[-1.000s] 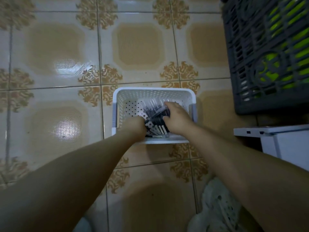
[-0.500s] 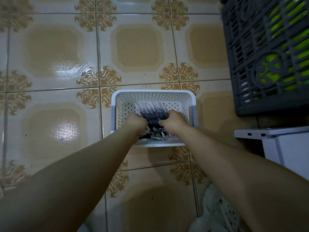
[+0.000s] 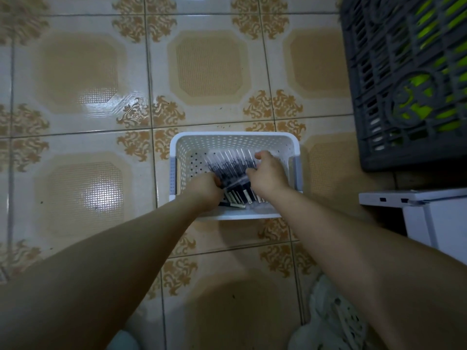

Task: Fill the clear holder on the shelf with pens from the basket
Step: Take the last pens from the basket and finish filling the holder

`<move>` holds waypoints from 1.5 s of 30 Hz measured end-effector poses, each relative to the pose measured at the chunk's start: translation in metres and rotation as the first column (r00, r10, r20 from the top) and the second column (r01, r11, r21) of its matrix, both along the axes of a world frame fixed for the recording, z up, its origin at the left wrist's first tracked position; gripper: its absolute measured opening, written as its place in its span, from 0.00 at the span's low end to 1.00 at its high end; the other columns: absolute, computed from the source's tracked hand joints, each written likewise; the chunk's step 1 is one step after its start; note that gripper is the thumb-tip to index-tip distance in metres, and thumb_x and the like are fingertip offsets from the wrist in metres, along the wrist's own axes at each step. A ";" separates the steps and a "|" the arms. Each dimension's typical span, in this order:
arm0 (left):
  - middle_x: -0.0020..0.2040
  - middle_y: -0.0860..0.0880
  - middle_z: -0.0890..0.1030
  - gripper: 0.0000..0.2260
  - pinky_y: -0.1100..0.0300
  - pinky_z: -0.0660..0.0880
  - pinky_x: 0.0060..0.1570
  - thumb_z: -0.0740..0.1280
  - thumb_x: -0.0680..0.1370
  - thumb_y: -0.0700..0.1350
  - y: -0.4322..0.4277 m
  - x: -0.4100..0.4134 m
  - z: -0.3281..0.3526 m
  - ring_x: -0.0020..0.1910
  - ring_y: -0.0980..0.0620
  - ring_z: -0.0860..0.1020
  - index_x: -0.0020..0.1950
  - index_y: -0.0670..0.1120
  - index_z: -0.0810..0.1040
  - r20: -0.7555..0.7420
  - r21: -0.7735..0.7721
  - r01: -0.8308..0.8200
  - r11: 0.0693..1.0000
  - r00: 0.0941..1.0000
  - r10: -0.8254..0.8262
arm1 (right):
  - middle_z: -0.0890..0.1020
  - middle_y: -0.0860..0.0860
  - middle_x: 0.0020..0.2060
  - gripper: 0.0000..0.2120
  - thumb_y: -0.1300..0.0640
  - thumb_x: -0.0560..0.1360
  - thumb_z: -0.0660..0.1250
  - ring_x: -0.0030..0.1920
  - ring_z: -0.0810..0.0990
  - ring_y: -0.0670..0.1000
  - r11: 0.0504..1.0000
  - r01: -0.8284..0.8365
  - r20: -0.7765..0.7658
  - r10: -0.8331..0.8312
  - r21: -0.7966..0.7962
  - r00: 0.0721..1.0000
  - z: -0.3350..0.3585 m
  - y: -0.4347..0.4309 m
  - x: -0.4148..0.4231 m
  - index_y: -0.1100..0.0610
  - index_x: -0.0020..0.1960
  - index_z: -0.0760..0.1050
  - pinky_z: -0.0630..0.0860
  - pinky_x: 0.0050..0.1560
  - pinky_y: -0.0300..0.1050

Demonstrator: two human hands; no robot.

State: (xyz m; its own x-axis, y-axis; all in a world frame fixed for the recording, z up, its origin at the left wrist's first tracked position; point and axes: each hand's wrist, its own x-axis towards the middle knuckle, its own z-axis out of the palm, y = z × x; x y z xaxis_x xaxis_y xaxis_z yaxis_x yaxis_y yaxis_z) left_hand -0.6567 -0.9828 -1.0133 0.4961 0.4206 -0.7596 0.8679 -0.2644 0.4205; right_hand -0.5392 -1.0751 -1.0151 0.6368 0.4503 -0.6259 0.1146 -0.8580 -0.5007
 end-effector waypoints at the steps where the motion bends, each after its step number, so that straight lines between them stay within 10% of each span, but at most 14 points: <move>1: 0.47 0.39 0.79 0.02 0.50 0.76 0.45 0.63 0.78 0.37 -0.001 0.000 -0.001 0.44 0.42 0.77 0.48 0.41 0.75 0.017 -0.015 -0.080 0.997 0.997 0.080 | 0.71 0.56 0.64 0.22 0.60 0.79 0.62 0.54 0.76 0.54 0.997 0.021 -0.006 -0.021 0.079 1.000 0.002 0.003 -0.001 0.55 0.72 0.63 0.74 0.51 0.46; 4: 0.38 0.43 0.74 0.06 0.53 0.72 0.38 0.64 0.78 0.36 -0.001 0.003 0.001 0.37 0.45 0.73 0.42 0.43 0.70 0.040 -0.089 -0.378 0.921 0.923 0.383 | 0.67 0.55 0.69 0.23 0.60 0.79 0.62 0.60 0.72 0.52 0.986 0.011 0.017 -0.014 0.166 1.000 0.005 0.006 -0.003 0.55 0.73 0.62 0.70 0.57 0.43; 7: 0.37 0.43 0.72 0.14 0.53 0.72 0.40 0.63 0.77 0.33 -0.001 0.005 0.001 0.37 0.45 0.72 0.36 0.45 0.65 0.000 -0.174 -0.531 0.829 0.842 0.539 | 0.69 0.57 0.65 0.20 0.52 0.78 0.64 0.59 0.73 0.57 0.995 -0.059 0.108 0.067 -0.079 0.992 0.000 0.000 -0.003 0.59 0.67 0.68 0.72 0.56 0.48; 10: 0.45 0.39 0.75 0.08 0.53 0.76 0.37 0.60 0.76 0.33 -0.003 0.004 -0.003 0.39 0.43 0.74 0.55 0.38 0.71 -0.037 -0.262 -0.582 0.770 0.803 0.594 | 0.70 0.57 0.61 0.17 0.48 0.78 0.64 0.56 0.74 0.59 0.983 -0.095 0.061 0.106 -0.154 0.993 -0.004 -0.002 -0.006 0.56 0.62 0.73 0.74 0.57 0.52; 18: 0.58 0.40 0.77 0.17 0.48 0.78 0.54 0.58 0.80 0.36 0.008 0.001 0.005 0.54 0.41 0.77 0.69 0.42 0.70 -0.009 -0.159 -0.368 0.916 0.929 0.371 | 0.62 0.54 0.70 0.24 0.54 0.80 0.61 0.67 0.66 0.56 0.974 -0.225 -0.015 0.225 0.009 0.974 -0.003 0.004 -0.017 0.47 0.75 0.61 0.67 0.68 0.53; 25: 0.43 0.43 0.75 0.12 0.52 0.75 0.46 0.57 0.78 0.32 0.004 0.002 0.007 0.45 0.43 0.75 0.40 0.47 0.71 -0.038 -0.085 -0.254 0.963 0.967 0.252 | 0.81 0.53 0.50 0.09 0.54 0.76 0.66 0.48 0.79 0.53 0.657 -0.724 -0.110 0.720 -0.209 0.685 0.003 -0.004 -0.017 0.56 0.53 0.81 0.79 0.50 0.49; 32: 0.41 0.45 0.72 0.15 0.47 0.78 0.50 0.61 0.77 0.33 0.002 0.004 0.004 0.46 0.42 0.76 0.36 0.50 0.65 -0.034 -0.113 -0.284 0.952 0.959 0.281 | 0.74 0.55 0.32 0.11 0.58 0.76 0.66 0.31 0.71 0.52 0.586 -0.749 -0.216 0.723 -0.310 0.656 0.000 0.009 -0.020 0.61 0.36 0.75 0.67 0.30 0.41; 38: 0.49 0.43 0.74 0.12 0.51 0.77 0.49 0.65 0.77 0.35 0.003 0.004 0.004 0.48 0.44 0.76 0.61 0.41 0.74 -0.030 -0.131 -0.317 0.939 0.948 0.316 | 0.81 0.58 0.49 0.10 0.58 0.77 0.65 0.47 0.79 0.55 0.564 -0.779 -0.295 0.722 -0.272 0.626 0.003 0.008 -0.015 0.63 0.54 0.80 0.78 0.47 0.47; 45: 0.38 0.44 0.74 0.08 0.54 0.73 0.41 0.61 0.79 0.33 0.007 0.003 -0.001 0.34 0.48 0.71 0.52 0.42 0.77 -0.030 -0.163 -0.394 0.905 0.918 0.395 | 0.76 0.57 0.40 0.08 0.64 0.77 0.62 0.37 0.71 0.52 0.475 -0.793 -0.300 0.748 -0.381 0.592 0.027 0.006 0.007 0.64 0.50 0.79 0.70 0.38 0.44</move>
State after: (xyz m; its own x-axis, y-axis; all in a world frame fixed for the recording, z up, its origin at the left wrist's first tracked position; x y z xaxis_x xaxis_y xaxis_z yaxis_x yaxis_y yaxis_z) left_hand -0.6536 -0.9763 -1.0139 0.3183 0.4534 -0.8325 0.8855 0.1713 0.4319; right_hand -0.5319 -1.0691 -0.9884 0.1094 0.3999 -0.9100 0.8198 -0.5540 -0.1449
